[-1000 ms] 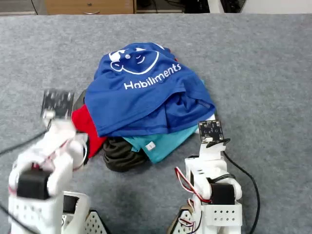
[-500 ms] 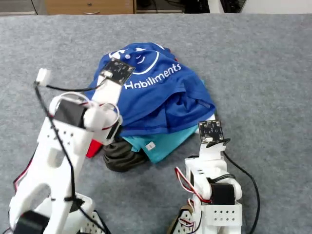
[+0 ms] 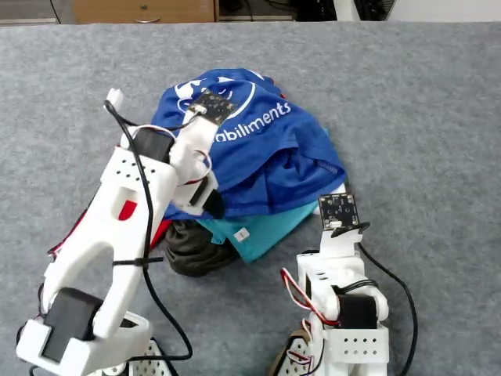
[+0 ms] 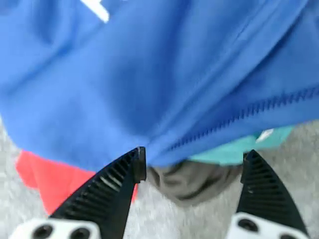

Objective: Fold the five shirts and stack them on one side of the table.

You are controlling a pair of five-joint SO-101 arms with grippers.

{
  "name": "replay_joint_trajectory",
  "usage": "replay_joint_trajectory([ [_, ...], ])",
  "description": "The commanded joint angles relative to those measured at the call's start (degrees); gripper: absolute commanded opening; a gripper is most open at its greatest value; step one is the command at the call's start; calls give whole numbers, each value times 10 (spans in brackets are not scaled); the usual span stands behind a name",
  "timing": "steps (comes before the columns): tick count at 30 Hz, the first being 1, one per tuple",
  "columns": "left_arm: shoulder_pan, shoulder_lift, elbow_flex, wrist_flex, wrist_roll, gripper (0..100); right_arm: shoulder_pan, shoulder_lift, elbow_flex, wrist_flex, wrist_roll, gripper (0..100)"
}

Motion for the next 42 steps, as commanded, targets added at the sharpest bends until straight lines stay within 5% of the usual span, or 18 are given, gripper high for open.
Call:
replay_joint_trajectory([
  [1,18,13,-24,-39,-4,312,-8,-61,0,3,4,3],
  [11,13,201,2,-160,5,301,-8,-61,0,3,4,3],
  [18,11,325,-47,-168,-4,11,-8,-61,0,3,4,3],
  [20,8,328,-51,-152,-4,31,-8,-61,0,3,4,3],
  [30,-101,132,-149,-36,19,16,-8,-61,0,3,4,3],
  [42,-293,-59,-280,-35,19,17,-8,-61,0,3,4,3],
])
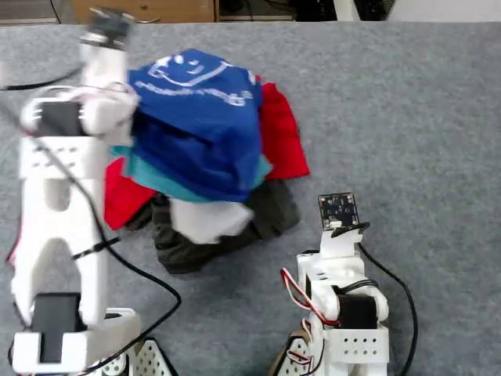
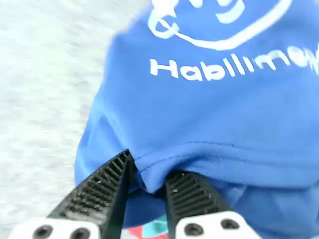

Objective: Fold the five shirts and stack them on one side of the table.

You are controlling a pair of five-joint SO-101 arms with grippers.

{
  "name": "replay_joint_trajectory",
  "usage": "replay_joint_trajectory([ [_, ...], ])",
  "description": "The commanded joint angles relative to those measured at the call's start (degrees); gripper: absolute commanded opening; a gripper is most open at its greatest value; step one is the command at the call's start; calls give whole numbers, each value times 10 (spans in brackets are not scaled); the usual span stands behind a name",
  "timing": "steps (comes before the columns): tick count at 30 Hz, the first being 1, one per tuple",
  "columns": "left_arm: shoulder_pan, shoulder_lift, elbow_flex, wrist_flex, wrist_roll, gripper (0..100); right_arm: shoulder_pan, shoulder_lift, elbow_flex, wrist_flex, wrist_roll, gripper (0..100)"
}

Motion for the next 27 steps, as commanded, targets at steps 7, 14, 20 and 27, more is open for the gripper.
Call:
replay_joint_trajectory([
  [7,-238,-40,-97,-85,6,17,-8,-61,0,3,4,3],
  [14,-386,-38,-71,-181,3,17,-8,-61,0,3,4,3],
  [20,-418,-40,40,-237,1,19,-8,-61,0,3,4,3],
  [27,-420,-46,112,-236,-75,255,-8,-61,0,3,4,3],
])
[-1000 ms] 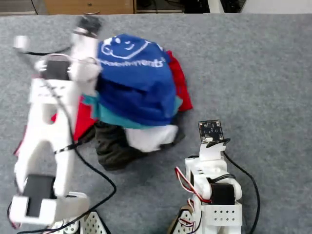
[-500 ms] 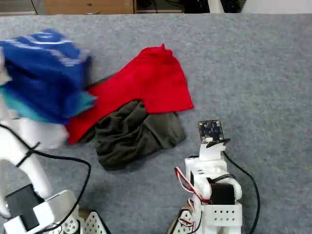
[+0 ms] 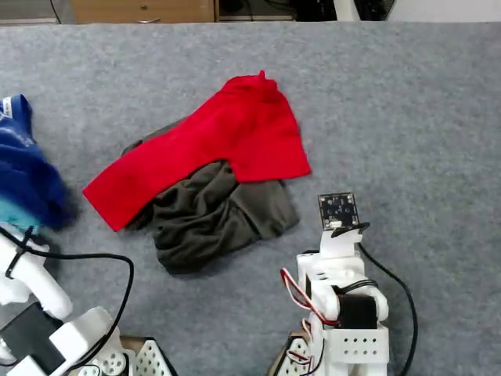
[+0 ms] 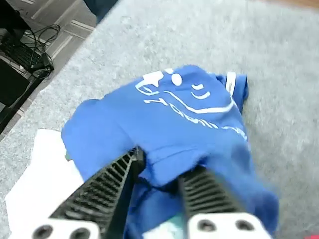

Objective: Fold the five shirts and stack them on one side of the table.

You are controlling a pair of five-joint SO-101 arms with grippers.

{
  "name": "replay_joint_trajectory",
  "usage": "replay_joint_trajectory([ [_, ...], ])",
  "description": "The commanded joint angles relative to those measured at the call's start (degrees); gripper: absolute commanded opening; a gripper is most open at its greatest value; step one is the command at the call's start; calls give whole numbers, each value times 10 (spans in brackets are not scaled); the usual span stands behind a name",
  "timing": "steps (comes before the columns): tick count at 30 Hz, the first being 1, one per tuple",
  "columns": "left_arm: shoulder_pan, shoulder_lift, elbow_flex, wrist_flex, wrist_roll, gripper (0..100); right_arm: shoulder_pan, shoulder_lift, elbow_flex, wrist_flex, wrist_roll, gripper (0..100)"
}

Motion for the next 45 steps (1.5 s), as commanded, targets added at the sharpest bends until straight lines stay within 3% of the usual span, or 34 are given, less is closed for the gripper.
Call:
replay_joint_trajectory([
  [1,-8,-32,1,-13,-11,274,-8,-61,0,3,4,3],
  [14,-2,-115,-70,24,-9,271,-8,-61,0,3,4,3],
  [18,39,-187,-58,30,30,271,-8,-61,0,3,4,3],
  [29,296,-314,189,163,30,271,-8,-61,0,3,4,3],
  [35,453,-335,258,229,32,274,-8,-61,0,3,4,3],
  [40,571,-314,318,234,33,274,-8,-61,0,3,4,3],
  [45,648,-260,375,211,30,272,-8,-61,0,3,4,3],
])
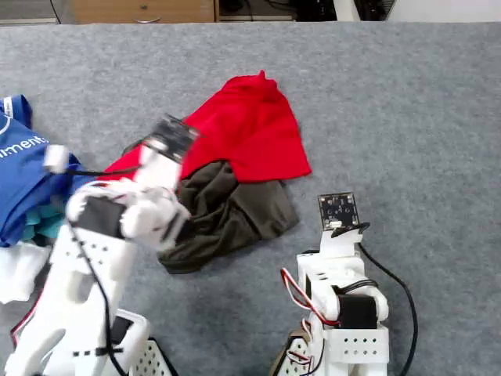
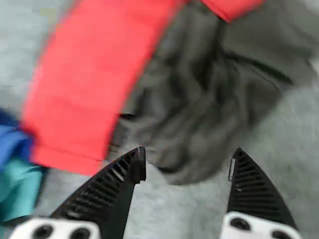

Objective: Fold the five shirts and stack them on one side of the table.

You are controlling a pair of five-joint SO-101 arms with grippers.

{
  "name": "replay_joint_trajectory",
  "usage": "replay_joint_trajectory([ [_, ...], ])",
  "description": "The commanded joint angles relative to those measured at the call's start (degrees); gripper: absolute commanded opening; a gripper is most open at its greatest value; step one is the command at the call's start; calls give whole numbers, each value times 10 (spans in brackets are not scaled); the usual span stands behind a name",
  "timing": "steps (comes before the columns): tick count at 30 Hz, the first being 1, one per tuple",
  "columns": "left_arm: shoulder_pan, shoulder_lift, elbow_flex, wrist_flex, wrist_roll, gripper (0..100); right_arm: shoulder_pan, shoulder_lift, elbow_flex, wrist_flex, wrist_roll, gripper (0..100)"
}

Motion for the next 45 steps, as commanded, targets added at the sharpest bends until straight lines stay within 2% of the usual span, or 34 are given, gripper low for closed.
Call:
replay_joint_trajectory([
  [1,39,39,18,-35,4,271,-8,-61,0,3,4,3],
  [7,25,180,43,-137,3,271,-8,-61,0,3,4,3],
  [12,25,322,3,-134,-17,253,-8,-61,0,3,4,3],
  [14,25,364,-27,-117,-29,186,-8,-61,0,3,4,3],
  [17,25,393,-75,-84,-47,29,-8,-61,0,3,4,3],
  [18,25,393,-88,-74,-48,9,-8,-61,0,3,4,3],
  [19,25,393,-100,-59,-44,32,-8,-61,0,3,4,3],
  [23,25,339,-175,16,-19,19,-8,-61,0,3,4,3],
  [27,27,226,-270,83,5,18,-8,-61,0,3,4,3],
  [30,30,133,-351,96,31,18,-8,-61,0,3,4,3],
  [35,26,44,-482,57,91,18,-8,-61,0,3,4,3],
  [40,20,21,-571,-20,132,18,-8,-61,0,3,4,3],
  [45,-19,13,-662,-76,153,18,-8,-61,0,3,4,3],
])
